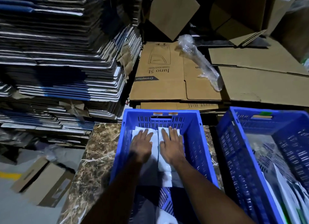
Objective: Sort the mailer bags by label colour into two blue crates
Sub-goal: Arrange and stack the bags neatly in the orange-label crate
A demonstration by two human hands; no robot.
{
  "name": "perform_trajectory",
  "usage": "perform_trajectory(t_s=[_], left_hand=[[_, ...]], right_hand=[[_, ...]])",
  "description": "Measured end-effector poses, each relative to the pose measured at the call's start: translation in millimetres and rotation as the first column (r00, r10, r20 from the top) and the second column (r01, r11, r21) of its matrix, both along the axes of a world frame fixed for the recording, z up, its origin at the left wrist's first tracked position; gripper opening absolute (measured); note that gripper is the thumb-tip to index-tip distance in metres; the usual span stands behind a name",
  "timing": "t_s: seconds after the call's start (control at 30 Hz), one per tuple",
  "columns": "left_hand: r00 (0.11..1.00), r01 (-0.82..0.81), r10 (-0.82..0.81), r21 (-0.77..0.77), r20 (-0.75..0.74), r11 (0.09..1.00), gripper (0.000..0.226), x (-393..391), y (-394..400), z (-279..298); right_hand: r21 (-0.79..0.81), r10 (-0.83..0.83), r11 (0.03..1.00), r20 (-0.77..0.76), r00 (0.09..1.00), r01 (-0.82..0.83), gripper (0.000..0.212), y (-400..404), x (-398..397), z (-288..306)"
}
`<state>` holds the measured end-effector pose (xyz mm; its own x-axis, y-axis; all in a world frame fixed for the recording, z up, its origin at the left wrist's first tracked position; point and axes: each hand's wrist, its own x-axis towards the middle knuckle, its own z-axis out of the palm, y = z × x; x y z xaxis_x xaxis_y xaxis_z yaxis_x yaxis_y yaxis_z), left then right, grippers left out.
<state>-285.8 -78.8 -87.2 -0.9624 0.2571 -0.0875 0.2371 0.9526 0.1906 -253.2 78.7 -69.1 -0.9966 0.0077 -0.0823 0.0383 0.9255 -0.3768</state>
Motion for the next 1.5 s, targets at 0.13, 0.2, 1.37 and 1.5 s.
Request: perform_trajectory(t_s=[0.13,0.2,1.37,1.5], left_hand=[[0.996,-0.079,0.083,0.105,-0.035,0.991,0.054,6.1,-11.7,-27.4],[0.99,-0.112,0.127,0.193,-0.068,0.975,0.053,9.4,-13.3,-35.8],[0.991,-0.06,0.082,0.192,-0.108,0.98,0.055,71.4,-18.4,-40.2],[0.994,-0.107,0.108,0.134,-0.001,0.985,0.053,61.8,-14.0,-24.8]], right_hand=[[0.079,0.002,0.997,0.037,0.999,-0.005,0.063,0.3,0.0,-16.9],[0.099,0.009,0.995,0.045,0.999,-0.013,0.062,2.5,-0.5,-20.7],[0.109,0.008,0.994,0.063,0.998,-0.015,0.067,-1.2,57.0,-28.8],[0.142,0.04,0.988,0.143,0.989,-0.06,0.066,2.7,49.2,-22.5]])
